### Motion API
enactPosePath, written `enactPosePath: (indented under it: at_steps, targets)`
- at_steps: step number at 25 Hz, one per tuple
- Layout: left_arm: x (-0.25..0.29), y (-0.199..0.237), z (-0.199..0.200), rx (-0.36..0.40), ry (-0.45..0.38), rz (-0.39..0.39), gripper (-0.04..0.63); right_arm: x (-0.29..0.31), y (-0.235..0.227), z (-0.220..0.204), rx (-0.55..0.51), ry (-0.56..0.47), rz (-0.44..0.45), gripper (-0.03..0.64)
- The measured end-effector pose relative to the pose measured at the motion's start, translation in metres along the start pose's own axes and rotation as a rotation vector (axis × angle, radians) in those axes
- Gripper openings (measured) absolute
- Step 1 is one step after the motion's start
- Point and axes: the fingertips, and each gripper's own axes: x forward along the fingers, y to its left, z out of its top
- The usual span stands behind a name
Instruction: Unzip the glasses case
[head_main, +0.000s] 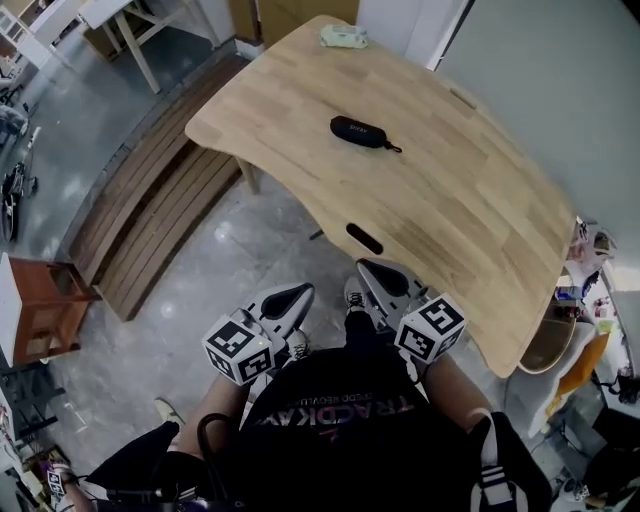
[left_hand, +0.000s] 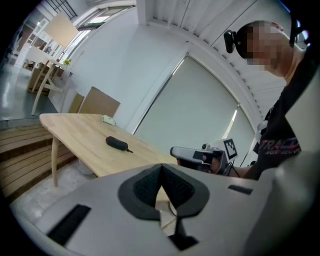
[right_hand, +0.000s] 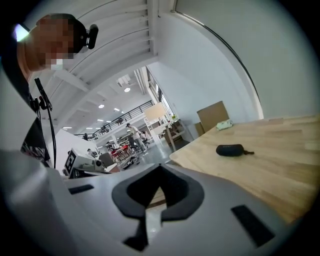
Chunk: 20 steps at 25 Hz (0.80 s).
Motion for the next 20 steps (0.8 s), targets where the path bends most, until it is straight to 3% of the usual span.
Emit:
enactPosePath:
  at_steps: [7, 12, 16, 20]
  targets:
    - [0.064, 0.013, 0.014, -0.072, -0.010, 0.041, 0.011, 0.015, -0.095, 0.036, -0.004, 0.025, -0.011, 0.015]
    - [0.089, 0.028, 0.022, -0.105, -0.037, 0.086, 0.011, 0.038, -0.161, 0.049, -0.072, 0.074, -0.014, 0.018]
    - [0.094, 0.034, 0.014, -0.146, -0.050, 0.147, 0.011, 0.062, -0.218, 0.049, -0.132, 0.142, -0.016, 0.101]
    - [0.091, 0.038, 0.013, -0.176, -0.051, 0.216, 0.011, 0.095, -0.276, 0.046, -0.225, 0.245, -0.038, 0.135]
